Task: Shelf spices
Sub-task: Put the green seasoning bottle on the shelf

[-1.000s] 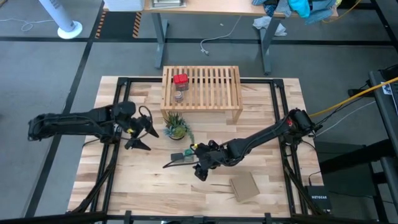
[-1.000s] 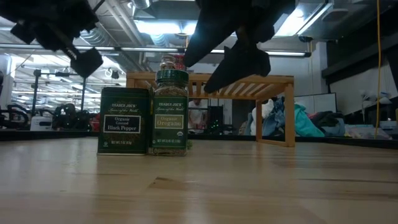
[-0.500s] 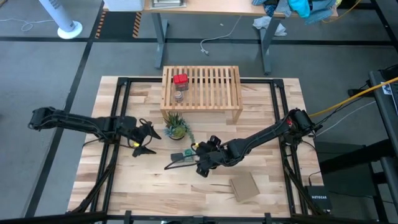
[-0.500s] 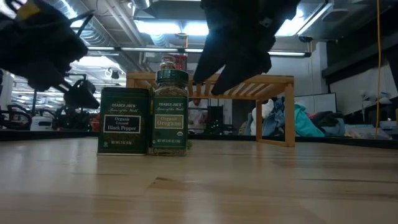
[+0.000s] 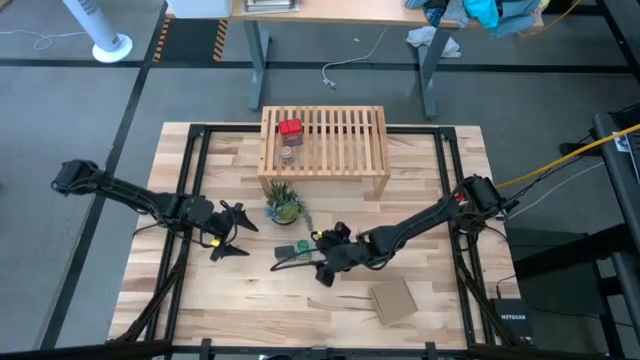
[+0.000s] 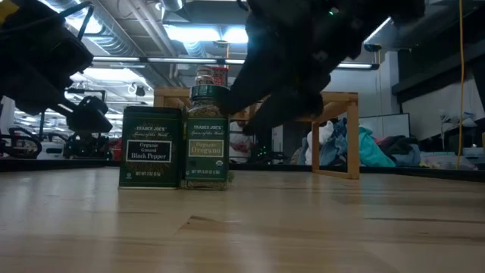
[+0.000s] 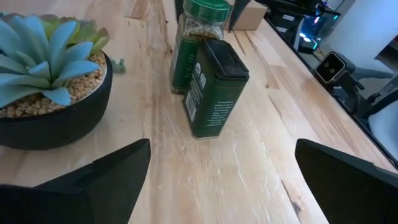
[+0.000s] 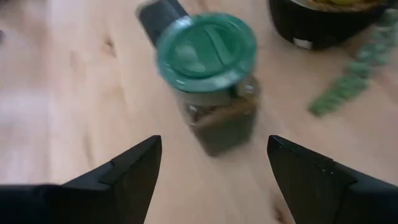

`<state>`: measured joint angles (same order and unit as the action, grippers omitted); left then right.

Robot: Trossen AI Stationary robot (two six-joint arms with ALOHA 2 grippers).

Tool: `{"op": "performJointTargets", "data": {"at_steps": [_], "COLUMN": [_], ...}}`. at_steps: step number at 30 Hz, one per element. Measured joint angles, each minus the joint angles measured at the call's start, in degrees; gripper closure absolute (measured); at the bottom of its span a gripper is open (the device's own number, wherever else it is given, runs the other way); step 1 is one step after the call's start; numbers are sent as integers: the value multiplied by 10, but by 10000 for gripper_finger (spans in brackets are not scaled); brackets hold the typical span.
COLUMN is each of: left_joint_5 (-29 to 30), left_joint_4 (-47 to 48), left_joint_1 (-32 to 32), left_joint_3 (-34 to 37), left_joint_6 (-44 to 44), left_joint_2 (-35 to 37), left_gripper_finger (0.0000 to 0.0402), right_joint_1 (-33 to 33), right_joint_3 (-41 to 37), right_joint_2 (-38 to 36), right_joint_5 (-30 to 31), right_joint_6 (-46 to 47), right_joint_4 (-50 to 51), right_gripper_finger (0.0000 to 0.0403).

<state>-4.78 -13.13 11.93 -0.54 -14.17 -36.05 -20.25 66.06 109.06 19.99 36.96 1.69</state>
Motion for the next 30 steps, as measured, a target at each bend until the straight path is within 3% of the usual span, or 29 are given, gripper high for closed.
{"op": "performJointTargets", "data": {"at_steps": [6, 18, 30], "left_joint_5": [16, 27, 30], "left_joint_4": [2, 2, 2], "left_joint_1": [9, 9, 9], "left_joint_3": [0, 0, 0], "left_joint_6": [-8, -26, -40], "left_joint_2": [-1, -1, -1], "left_gripper_finger": [9, 9, 9], "right_joint_1": [0, 2, 28], "right_joint_3": [-65, -132, -132], "right_joint_2": [0, 17, 82], "right_joint_5": [5, 47, -31], "right_joint_6": [-43, -119, -177], "right_joint_4": [-141, -284, -418], "right_gripper_finger": [104, 104, 104]}}
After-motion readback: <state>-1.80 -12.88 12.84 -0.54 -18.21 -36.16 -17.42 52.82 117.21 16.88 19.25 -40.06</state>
